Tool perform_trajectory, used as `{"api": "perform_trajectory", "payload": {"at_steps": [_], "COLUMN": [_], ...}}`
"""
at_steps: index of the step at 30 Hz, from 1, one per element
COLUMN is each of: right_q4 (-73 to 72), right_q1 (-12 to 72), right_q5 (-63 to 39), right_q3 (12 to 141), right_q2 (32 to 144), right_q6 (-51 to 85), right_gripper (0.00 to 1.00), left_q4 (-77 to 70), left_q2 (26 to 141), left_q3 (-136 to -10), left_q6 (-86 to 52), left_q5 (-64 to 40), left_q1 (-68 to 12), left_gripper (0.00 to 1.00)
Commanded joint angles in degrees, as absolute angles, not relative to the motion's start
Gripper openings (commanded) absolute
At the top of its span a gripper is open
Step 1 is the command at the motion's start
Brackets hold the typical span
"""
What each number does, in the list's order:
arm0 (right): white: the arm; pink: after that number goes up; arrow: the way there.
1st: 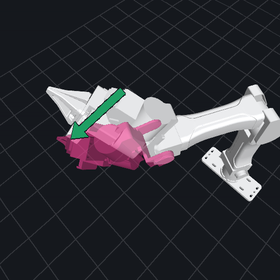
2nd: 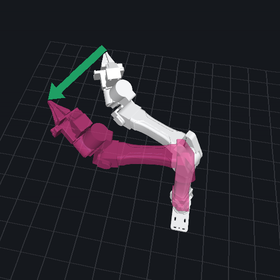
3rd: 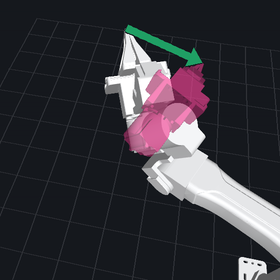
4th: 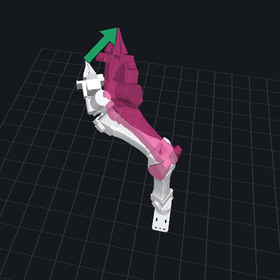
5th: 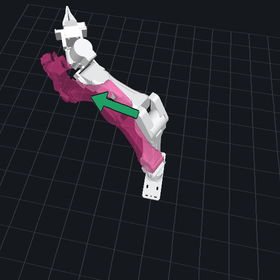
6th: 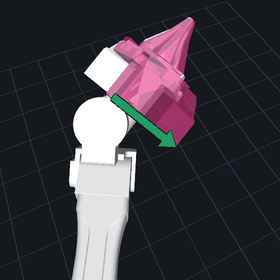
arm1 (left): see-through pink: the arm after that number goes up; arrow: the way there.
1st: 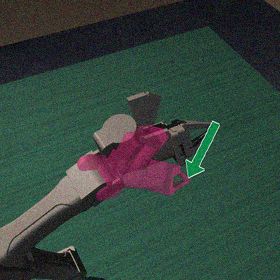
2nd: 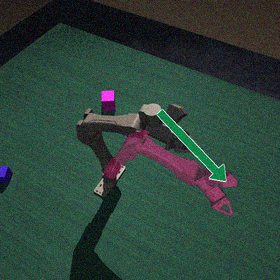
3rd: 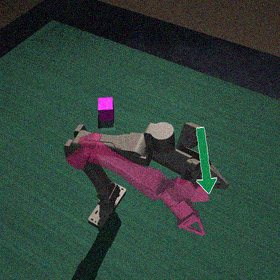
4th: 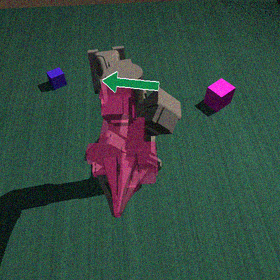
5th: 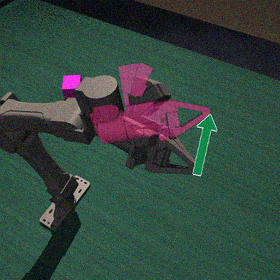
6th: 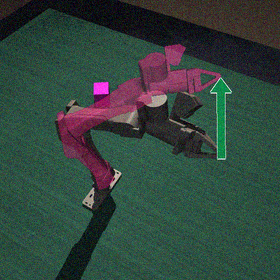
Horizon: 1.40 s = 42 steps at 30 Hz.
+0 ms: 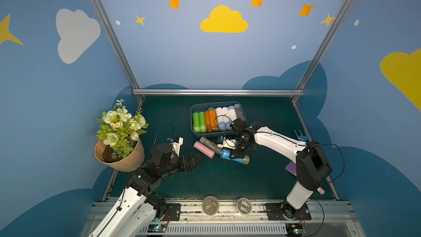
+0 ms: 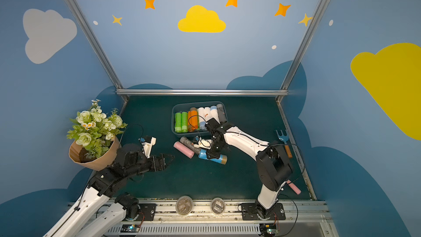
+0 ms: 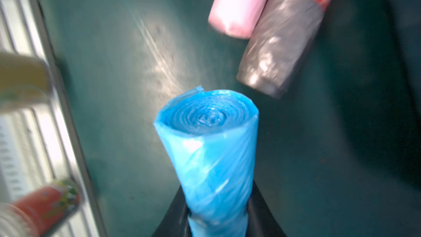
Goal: Put the roll of trash bags into the storage box
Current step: Pick up the roll of trash bags from the center of the board, then place the roll of trash bags in the storage box.
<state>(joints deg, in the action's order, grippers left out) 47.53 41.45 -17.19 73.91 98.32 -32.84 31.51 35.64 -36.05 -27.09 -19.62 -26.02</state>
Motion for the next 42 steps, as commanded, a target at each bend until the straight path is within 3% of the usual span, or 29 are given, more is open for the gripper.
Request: {"api": "perform_trajectory", "payload": {"at_steps": [1, 8, 13, 21, 28, 34, 42], "right_q4": [46.7, 47.9, 48.4, 47.3, 40.6, 33.3, 24.6], "right_q1": [41.5, 41.3, 41.0, 39.7, 38.4, 37.4, 37.0], "right_q5": [-22.8, -27.1, -27.2, -27.6, -25.5, -24.0, -22.0], "right_q3": [77.4, 90.4, 100.5, 117.8, 123.2, 124.0, 124.5], "right_q2": [96.1, 101.6, 108.6, 121.5, 126.6, 130.1, 133.9], "right_q6": [-20.3, -4.2, 2.8, 12.2, 21.8, 29.5, 37.2], "right_gripper": [0.22, 0.19, 0.18, 0.17, 0.17, 0.17, 0.16], "left_q4": [31.9, 29.4, 25.8, 21.9, 10.6, 14.5, 17.2], "left_q2": [38.2, 51.8, 63.5, 82.3, 84.9, 87.7, 87.7], "left_q3": [-39.5, -46.9, -59.4, -73.7, -67.1, -69.7, -70.1], "left_q6": [-25.3, -23.5, -21.9, -13.0, -13.6, -13.1, -11.3], "left_q5": [-18.5, -26.0, -29.8, -20.1, -31.5, -42.3, -42.0], "left_q1": [-23.9, -15.7, -8.0, -5.5, -2.2, -1.7, -3.0], "left_gripper": [1.0, 1.0, 1.0, 1.0, 1.0, 1.0, 1.0]}}
